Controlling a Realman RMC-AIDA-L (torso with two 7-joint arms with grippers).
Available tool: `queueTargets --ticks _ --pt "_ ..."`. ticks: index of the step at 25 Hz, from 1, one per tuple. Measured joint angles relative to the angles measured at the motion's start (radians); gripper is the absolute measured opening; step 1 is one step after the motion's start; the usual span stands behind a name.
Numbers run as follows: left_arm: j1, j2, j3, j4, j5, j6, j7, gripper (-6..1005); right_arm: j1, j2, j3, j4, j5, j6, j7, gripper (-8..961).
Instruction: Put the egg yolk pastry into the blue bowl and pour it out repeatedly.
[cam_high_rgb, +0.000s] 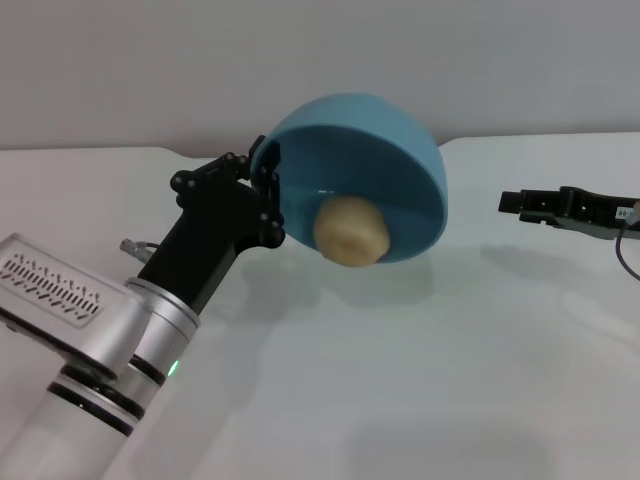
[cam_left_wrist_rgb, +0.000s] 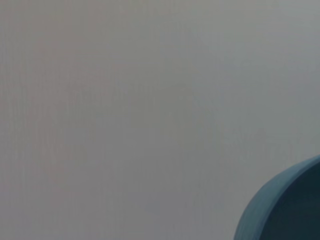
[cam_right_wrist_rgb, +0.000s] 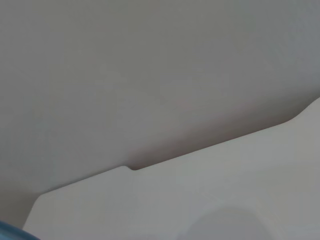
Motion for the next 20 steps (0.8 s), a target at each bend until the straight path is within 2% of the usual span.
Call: queueTargets --ticks 6,20 --pt "-0.028 -0.005 0.016 -0.047 -0.007 0.06 -0.001 -1 0.0 0.006 0.0 0.0 0.003 0.0 0.0 402" --pt "-0.073 -0.012 0.022 -0.09 -0.026 0.113 -0.002 0 0.001 0.009 0.0 -0.013 0.009 0.0 0.002 402"
